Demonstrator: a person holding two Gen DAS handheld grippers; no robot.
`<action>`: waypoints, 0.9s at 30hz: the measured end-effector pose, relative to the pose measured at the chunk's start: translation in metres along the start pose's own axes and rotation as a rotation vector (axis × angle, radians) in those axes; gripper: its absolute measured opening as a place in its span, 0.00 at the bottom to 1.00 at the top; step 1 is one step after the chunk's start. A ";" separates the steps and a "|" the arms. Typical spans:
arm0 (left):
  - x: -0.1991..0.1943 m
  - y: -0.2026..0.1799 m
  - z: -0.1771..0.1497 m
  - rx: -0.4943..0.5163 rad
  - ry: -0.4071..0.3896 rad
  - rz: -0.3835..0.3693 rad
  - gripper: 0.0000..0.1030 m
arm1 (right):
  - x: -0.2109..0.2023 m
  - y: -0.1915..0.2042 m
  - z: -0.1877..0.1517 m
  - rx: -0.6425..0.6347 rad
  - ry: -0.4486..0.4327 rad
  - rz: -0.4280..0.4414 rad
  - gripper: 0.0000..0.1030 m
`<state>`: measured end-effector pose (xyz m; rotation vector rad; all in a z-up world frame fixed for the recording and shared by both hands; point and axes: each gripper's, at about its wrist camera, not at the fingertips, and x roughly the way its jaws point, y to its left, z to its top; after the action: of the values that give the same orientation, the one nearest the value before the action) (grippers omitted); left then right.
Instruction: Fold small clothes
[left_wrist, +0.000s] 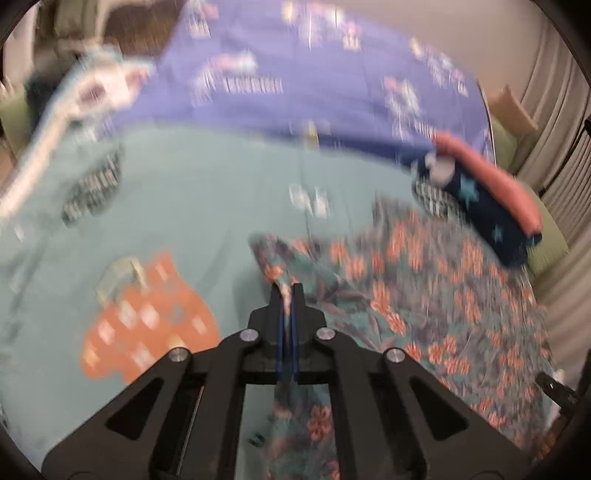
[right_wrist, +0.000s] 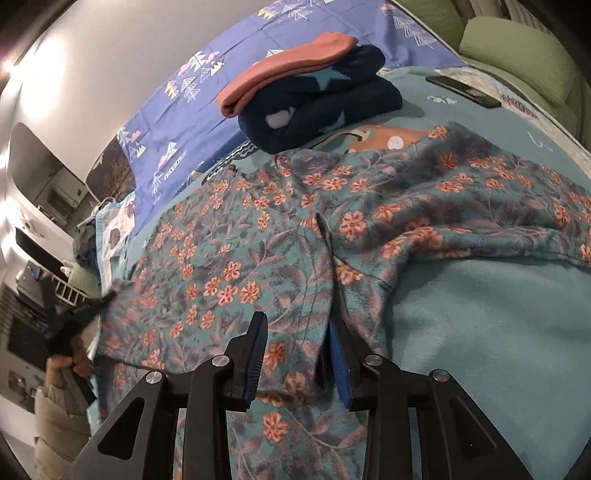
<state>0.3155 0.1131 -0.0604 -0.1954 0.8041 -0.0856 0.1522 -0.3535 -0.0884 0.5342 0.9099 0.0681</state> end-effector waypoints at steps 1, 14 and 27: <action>-0.002 0.003 0.003 0.000 -0.022 0.024 0.04 | 0.001 0.002 -0.001 -0.009 -0.007 -0.004 0.33; 0.032 0.053 -0.004 -0.195 0.144 -0.098 0.54 | 0.004 0.009 0.002 -0.051 -0.016 -0.039 0.35; 0.037 0.022 0.020 -0.014 -0.007 0.169 0.03 | 0.023 0.022 0.020 -0.081 -0.090 -0.143 0.15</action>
<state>0.3554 0.1317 -0.0776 -0.1407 0.8117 0.0796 0.1850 -0.3359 -0.0851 0.3924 0.8508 -0.0479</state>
